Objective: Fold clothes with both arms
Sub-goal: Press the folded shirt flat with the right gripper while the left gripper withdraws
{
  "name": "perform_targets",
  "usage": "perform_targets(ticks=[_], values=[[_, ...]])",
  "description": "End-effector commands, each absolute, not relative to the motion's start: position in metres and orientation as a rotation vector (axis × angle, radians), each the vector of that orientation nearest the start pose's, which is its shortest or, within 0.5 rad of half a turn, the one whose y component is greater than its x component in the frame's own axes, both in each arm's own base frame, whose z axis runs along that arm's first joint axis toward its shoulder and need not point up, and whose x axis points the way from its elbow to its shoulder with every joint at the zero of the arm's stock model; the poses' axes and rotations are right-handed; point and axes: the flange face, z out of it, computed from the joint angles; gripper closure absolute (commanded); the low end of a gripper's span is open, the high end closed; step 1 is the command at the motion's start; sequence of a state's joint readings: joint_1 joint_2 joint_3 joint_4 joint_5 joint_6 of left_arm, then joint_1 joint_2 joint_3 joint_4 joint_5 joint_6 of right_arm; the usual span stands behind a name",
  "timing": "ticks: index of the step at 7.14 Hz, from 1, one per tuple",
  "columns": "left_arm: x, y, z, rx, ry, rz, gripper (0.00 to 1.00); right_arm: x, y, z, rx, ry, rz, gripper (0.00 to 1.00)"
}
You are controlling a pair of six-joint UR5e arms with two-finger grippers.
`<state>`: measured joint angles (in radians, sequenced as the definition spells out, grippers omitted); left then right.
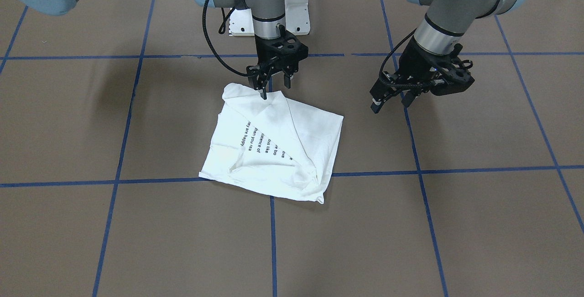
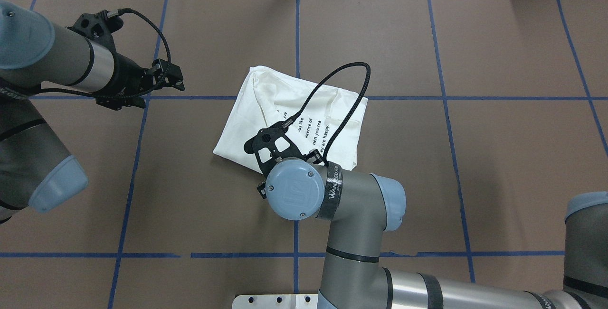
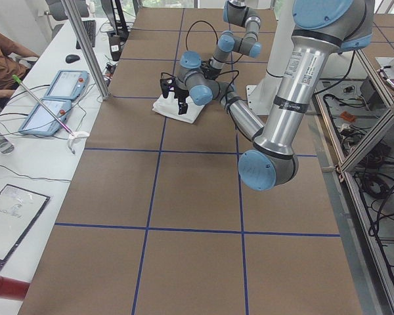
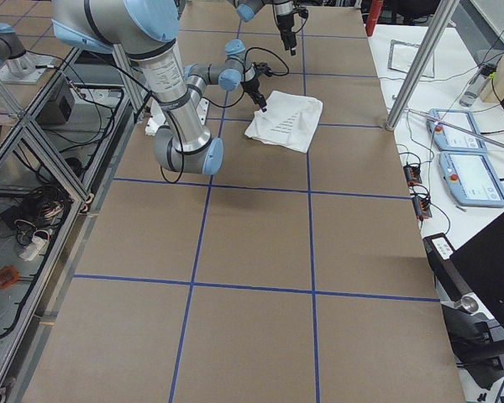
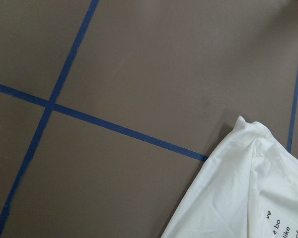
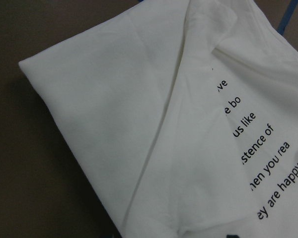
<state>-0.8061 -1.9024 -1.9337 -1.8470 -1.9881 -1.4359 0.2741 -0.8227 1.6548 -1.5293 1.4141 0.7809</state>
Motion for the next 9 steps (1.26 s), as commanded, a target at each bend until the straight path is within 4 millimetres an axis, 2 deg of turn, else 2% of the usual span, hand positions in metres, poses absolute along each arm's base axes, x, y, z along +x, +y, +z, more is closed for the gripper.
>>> perform_targets(ticks=[1, 4, 6, 9], values=[[0.328, -0.477, 0.285, 0.09, 1.029, -0.41, 0.0, -0.635, -0.327, 0.177, 0.591, -0.651, -0.441, 0.33], [0.325, -0.479, 0.286, 0.094, 1.025, -0.416, 0.0, -0.646, -0.316, 0.181, 0.59, -0.64, -0.454, 0.34], [0.325, -0.479, 0.286, 0.094, 1.025, -0.416, 0.0, -0.649, -0.315, 0.183, 0.6, -0.627, -0.451, 0.39], [0.327, -0.481, 0.289, 0.09, 1.019, -0.419, 0.0, -0.651, -0.315, 0.183, 0.6, -0.625, -0.452, 0.73]])
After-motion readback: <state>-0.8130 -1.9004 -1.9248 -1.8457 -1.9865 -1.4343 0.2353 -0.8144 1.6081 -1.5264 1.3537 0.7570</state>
